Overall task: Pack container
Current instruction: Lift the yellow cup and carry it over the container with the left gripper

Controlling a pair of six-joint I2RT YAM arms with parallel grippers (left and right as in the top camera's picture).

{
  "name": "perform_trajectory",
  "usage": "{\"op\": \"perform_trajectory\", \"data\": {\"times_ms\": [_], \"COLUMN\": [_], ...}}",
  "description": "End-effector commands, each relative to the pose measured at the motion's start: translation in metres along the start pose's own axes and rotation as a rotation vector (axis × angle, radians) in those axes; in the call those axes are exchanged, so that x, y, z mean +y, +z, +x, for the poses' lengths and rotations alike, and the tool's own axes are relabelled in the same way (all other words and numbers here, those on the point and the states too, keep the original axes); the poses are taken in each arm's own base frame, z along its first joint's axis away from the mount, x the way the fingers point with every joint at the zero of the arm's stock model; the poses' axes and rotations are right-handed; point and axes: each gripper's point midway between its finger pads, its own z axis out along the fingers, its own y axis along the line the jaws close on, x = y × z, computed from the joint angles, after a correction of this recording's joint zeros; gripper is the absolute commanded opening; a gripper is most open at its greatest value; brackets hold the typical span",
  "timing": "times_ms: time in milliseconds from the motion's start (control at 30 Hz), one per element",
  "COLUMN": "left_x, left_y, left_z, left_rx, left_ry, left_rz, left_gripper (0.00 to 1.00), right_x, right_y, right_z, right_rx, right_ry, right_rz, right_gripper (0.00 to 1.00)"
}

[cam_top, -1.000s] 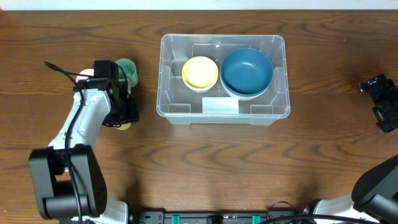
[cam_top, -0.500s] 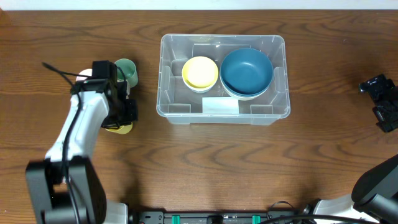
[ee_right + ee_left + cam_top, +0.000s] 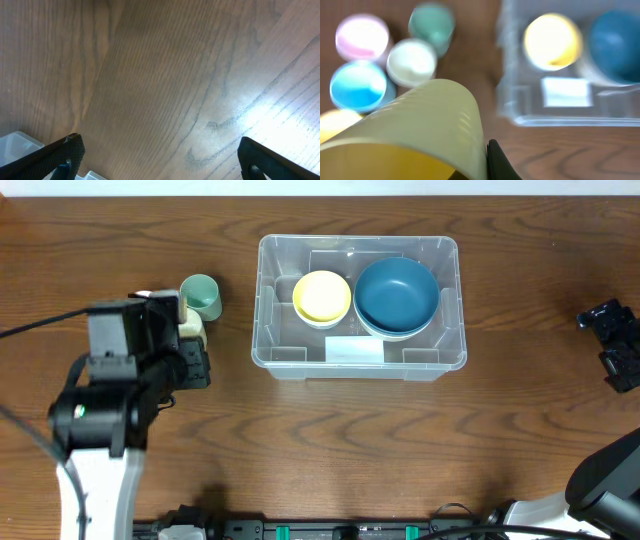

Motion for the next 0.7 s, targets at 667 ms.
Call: {"op": "perform_trajectory", "data": {"times_ms": [667], "left_x": [-0.162], "left_y": [0.104], "left_z": [-0.027], "left_rx": [0.28], "left_ry": [0.48], "left_rz": [0.209], "left_gripper": [0.06], "right_x": [-0.001], "right_y": [0.0], "right_z": [-0.002], "right_rx": [-0.002], "right_ry": [0.021], "right_rz": [0.002], "right_gripper": [0.99]}}
